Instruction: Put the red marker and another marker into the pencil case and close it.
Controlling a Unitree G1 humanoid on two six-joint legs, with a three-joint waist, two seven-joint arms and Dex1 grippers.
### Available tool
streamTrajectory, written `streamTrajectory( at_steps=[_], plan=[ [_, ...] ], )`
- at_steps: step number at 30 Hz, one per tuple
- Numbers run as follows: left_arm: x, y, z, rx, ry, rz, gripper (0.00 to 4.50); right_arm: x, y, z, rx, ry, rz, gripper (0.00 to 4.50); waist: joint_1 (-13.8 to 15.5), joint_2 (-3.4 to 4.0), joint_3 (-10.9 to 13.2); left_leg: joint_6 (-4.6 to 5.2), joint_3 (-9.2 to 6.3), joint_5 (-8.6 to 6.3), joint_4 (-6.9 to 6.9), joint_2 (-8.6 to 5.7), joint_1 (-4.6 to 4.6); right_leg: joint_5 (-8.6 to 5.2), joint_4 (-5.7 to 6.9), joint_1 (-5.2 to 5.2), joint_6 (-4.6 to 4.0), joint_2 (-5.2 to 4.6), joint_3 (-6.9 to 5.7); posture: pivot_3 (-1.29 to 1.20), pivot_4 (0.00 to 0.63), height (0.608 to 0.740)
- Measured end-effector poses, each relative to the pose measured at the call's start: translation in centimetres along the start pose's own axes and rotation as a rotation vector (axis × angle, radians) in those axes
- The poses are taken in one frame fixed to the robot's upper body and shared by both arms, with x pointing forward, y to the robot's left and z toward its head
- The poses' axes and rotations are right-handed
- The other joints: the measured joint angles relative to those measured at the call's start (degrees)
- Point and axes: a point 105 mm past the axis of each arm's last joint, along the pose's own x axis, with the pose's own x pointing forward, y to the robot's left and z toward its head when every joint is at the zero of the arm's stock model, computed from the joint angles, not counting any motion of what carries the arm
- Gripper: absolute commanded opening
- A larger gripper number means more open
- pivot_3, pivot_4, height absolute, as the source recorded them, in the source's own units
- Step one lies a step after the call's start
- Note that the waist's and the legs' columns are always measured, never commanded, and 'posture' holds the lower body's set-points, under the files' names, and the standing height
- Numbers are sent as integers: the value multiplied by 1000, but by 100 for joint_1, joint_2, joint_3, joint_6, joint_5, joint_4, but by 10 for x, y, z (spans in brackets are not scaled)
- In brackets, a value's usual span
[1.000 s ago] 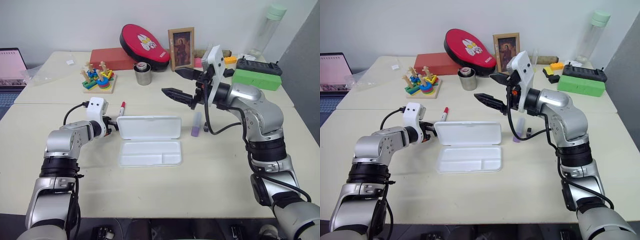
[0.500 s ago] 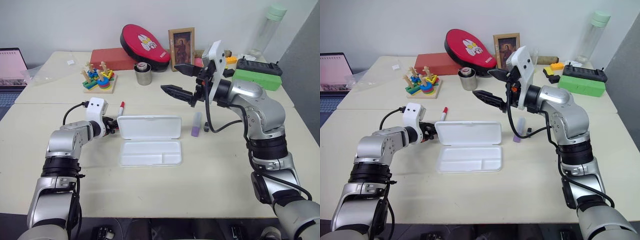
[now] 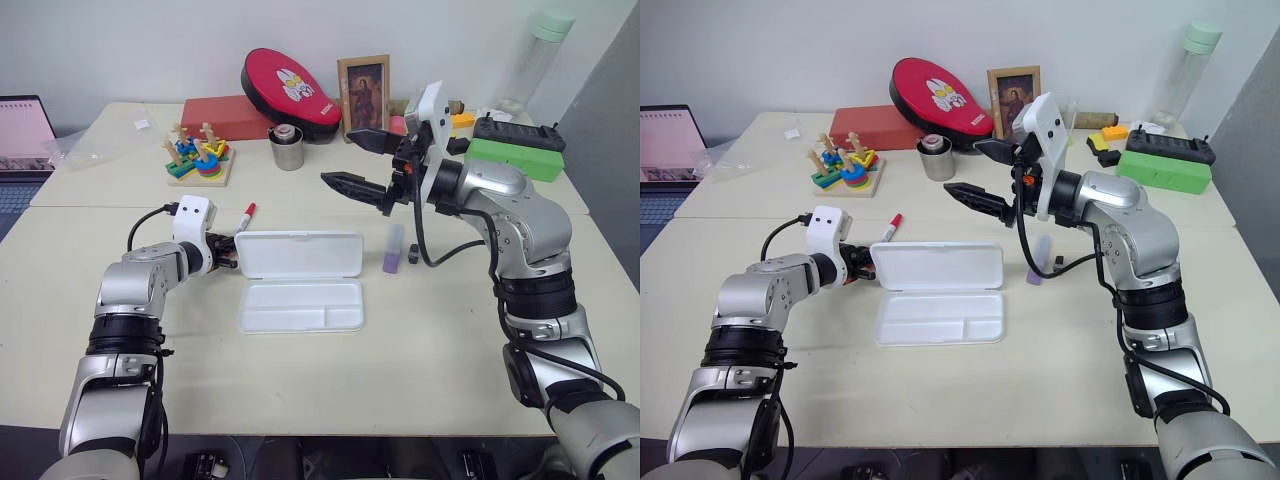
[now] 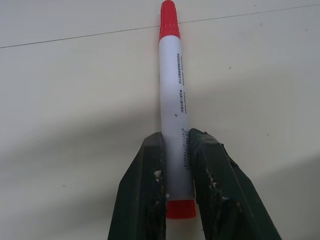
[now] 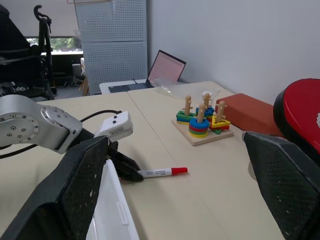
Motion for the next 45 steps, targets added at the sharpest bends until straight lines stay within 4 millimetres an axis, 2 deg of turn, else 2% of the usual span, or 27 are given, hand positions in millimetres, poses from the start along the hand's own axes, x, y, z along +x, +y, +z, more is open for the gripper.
streamTrajectory(
  at_steps=[3,6,9,12,15,17,20,23,27,31,35,43,45],
  plan=[
    [-9,12,27,-8,-169,33,447,-5,-1,2,-3,3,10,4500,4,0,0,-2,0,1,0,0,-7,0,-2,-5,0,0,-1,0,150,740],
    [-38,13,70,7,-394,-17,447,-21,-4,11,-29,-5,15,4500,4,0,0,-15,-1,8,0,0,-23,0,-13,-13,0,0,-3,0,150,740],
    [-79,-7,111,133,-562,-150,447,-38,0,21,-55,-8,46,4500,7,0,0,-16,0,9,-3,0,-26,0,-22,-12,0,-1,-3,0,150,740],
    [-118,-47,128,301,-616,-379,447,-61,13,16,-39,27,106,4500,16,0,0,-6,1,2,-5,0,-27,-1,-23,-11,0,-2,-4,0,150,740],
    [-131,-86,112,447,-517,-612,447,-74,21,11,-25,49,132,4500,13,9,5,2,3,-2,-1,0,-16,0,-9,-7,0,-2,0,0,150,740],
    [-127,-104,84,516,-367,-735,447,-81,26,7,-30,78,137,4500,-7,10,6,3,4,-2,0,0,-11,-1,-8,-5,1,-1,4,0,150,740],
    [-120,-114,39,612,-138,-846,447,-87,28,2,-6,89,127,4500,-41,11,7,4,9,-2,0,0,-10,-1,-8,-6,0,0,9,0,150,740],
    [-113,-117,19,686,-54,-896,447,-89,31,-3,4,100,117,4500,-3,13,8,4,8,-2,0,0,-13,-1,-12,-7,0,0,7,0,150,740],
    [-91,-106,9,779,15,-867,447,-90,37,-14,25,130,110,4500,21,13,8,4,8,-2,2,0,-21,-1,-14,-10,1,0,5,0,150,740],
    [-74,-110,3,825,32,-886,447,-90,41,-19,32,145,94,4500,34,12,8,4,6,-2,6,0,-24,-1,-17,-10,1,0,2,0,150,740],
    [-66,-113,-3,853,56,-913,447,-92,40,-24,37,163,72,4500,28,12,8,4,6,-2,5,0,-24,-1,-16,-11,1,0,1,0,150,740],
    [-62,-112,-13,873,113,-932,447,-94,43,-29,35,190,48,4500,15,12,8,5,5,-1,7,0,-24,-1,-14,-9,1,0,1,0,150,740],
    [-61,-112,-15,871,125,-929,1147,-94,43,-30,36,191,42,4500,15,12,8,5,5,-1,7,0,-24,-1,-14,-9,1,0,1,0,150,740]
  ],
)
